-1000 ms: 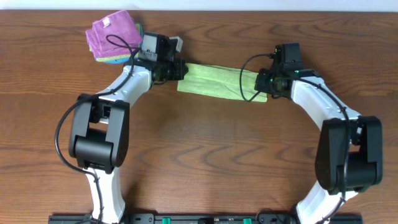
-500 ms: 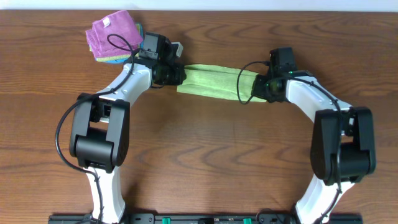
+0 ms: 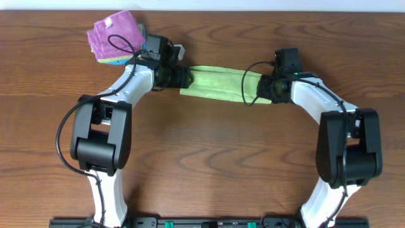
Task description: Fold the cloth
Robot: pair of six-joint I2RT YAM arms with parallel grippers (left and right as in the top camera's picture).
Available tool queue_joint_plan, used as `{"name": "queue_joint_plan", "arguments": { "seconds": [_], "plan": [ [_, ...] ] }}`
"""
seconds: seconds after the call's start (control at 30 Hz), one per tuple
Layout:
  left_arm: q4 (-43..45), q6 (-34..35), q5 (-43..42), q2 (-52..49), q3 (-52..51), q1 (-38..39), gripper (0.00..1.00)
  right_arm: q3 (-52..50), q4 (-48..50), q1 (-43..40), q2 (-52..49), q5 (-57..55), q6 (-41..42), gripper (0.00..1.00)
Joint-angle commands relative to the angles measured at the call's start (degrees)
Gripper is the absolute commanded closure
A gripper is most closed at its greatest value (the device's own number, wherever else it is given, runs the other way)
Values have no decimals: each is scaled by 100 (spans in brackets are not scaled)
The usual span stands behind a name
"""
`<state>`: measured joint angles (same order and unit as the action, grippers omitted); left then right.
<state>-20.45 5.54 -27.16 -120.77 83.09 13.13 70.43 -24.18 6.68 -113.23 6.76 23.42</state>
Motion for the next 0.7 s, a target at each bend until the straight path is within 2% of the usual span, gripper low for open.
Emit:
{"name": "queue_joint_plan", "arguments": {
  "seconds": [0.0, 0.23, 0.33, 0.5, 0.67],
  "plan": [
    [11, -68, 74, -107, 103, -37, 30, 101, 48, 68, -46, 61, 31, 50],
    [11, -59, 7, -105, 138, -37, 31, 291, -20, 68, -44, 192, 28, 39],
    [9, -57, 4, -105, 199, -37, 35, 522, -199, 70, -44, 212, 11, 32],
    [7, -35, -153, -105, 387, -37, 44, 977, -688, 70, -44, 205, -76, 29],
    [-140, -24, -350, -103, 748, -37, 45, 1410, -1228, 70, -44, 107, -188, 25]
  ]
}}
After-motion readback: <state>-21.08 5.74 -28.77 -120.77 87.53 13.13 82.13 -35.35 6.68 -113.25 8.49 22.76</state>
